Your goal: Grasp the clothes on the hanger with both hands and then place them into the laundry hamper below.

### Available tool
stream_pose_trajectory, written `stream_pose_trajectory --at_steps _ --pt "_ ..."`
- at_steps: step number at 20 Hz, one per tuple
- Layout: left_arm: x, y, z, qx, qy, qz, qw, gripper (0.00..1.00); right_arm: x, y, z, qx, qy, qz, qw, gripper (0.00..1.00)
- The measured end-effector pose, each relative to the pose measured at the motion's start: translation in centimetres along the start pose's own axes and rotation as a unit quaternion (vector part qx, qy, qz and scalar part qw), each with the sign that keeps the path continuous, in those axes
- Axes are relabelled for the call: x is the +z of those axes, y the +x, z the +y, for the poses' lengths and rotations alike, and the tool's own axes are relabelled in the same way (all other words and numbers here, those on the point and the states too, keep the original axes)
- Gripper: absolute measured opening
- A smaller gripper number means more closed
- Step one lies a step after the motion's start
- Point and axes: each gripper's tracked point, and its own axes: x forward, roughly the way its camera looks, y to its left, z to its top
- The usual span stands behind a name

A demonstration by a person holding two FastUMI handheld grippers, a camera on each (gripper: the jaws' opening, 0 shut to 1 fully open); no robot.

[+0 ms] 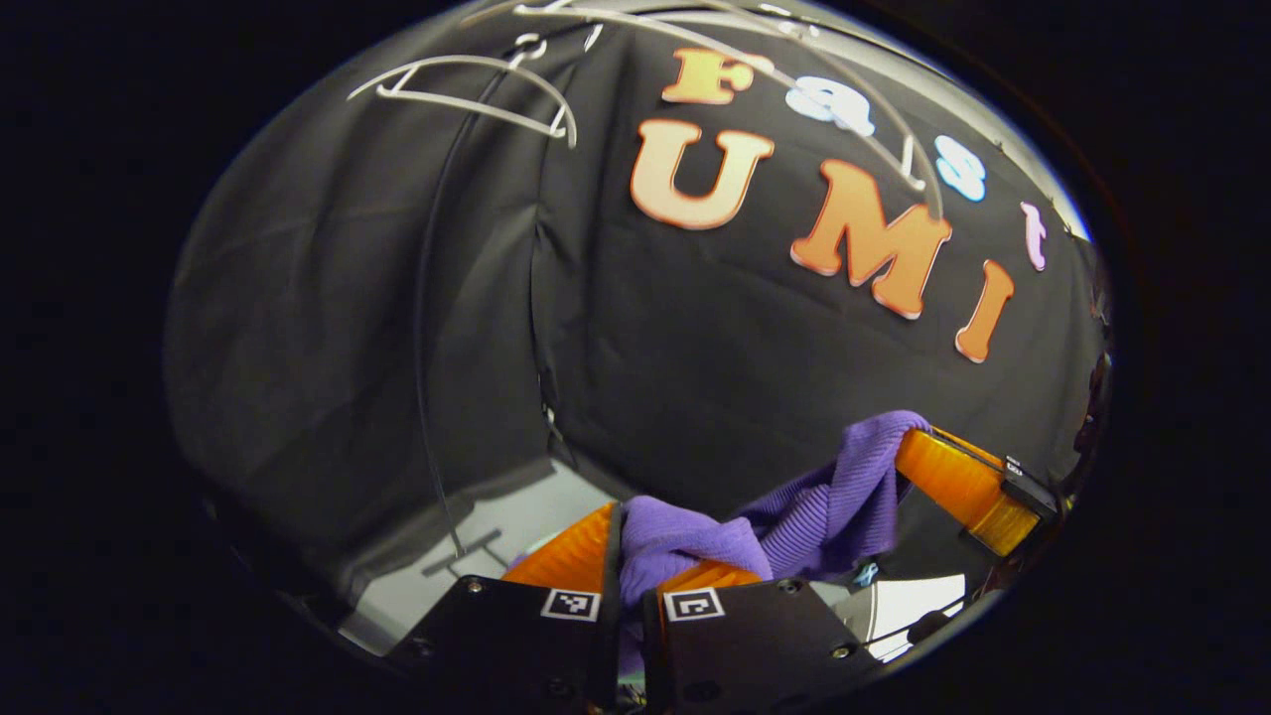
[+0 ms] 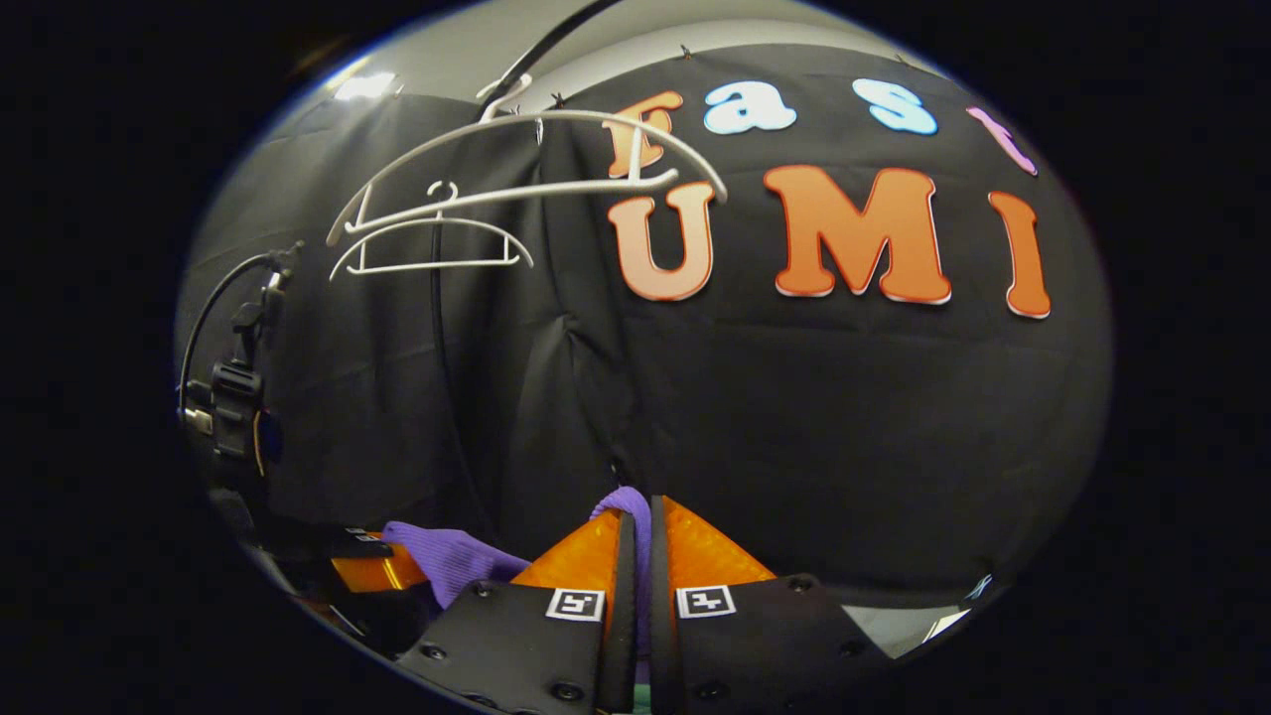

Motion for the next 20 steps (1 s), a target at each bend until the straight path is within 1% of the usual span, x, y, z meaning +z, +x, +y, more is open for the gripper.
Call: stream_pose_trajectory --at_steps 1,2,4,7,10,11,12,13,14,15,16,17,18,20 --pt "-1.4 0.6 -0.2 -0.001 -0.002 0.018 1.0 0.08 -1.9 0.5 0.1 0.002 0.006 0.026 1.0 0.13" --pt "-3.1 1.1 0.2 0.004 -0.001 0.043 0.999 0.11 -3.9 0.8 0.2 0.004 0.015 0.055 0.998 0.13" --pt "-6.2 2.1 0.9 0.018 0.004 0.09 0.996 0.11 -7.9 0.9 0.5 0.003 0.037 0.123 0.992 0.13" --pt "-9.4 2.8 0.2 0.021 -0.014 0.159 0.987 0.13 -12.7 1.6 0.0 -0.012 0.063 0.205 0.977 0.13" --pt "-11.8 3.7 0.7 0.025 -0.032 0.191 0.981 0.18 -17.0 1.2 -0.5 -0.027 0.082 0.271 0.959 0.14" --pt "-12.1 3.8 1.0 0.028 -0.037 0.196 0.98 0.3 -18.2 1.1 -0.5 -0.029 0.091 0.289 0.953 0.14" --pt "-11.8 3.9 1.0 0.029 -0.042 0.197 0.979 0.26 -19.2 1.5 -0.5 -0.025 0.1 0.304 0.947 0.14" --pt "-11.6 4.0 1.0 0.031 -0.044 0.195 0.979 0.47 -18.7 1.5 -0.3 -0.019 0.116 0.305 0.945 0.16" --pt "-11.8 3.8 1.2 0.037 -0.042 0.194 0.979 0.46 -18.5 1.5 0.5 -0.012 0.126 0.299 0.946 0.37" --pt "-12.0 3.6 1.6 0.044 -0.038 0.196 0.979 0.6 -18.5 1.6 0.1 -0.019 0.12 0.3 0.946 0.58" --pt "-12.1 3.6 1.9 0.056 -0.032 0.2 0.978 0.73 -18.5 1.7 0.0 -0.019 0.119 0.299 0.947 0.79" --pt "-12.3 3.1 2.2 0.06 -0.031 0.205 0.977 0.85 -18.4 1.8 -0.1 -0.018 0.116 0.299 0.947 1.0" --pt "-12.1 3.1 2.4 0.065 -0.033 0.207 0.976 0.98 -18.6 1.6 0.0 -0.018 0.115 0.301 0.946 0.98" --pt "-12.3 3.2 2.3 0.069 -0.041 0.206 0.975 0.98 -18.6 1.4 0.3 -0.016 0.112 0.303 0.946 0.98"
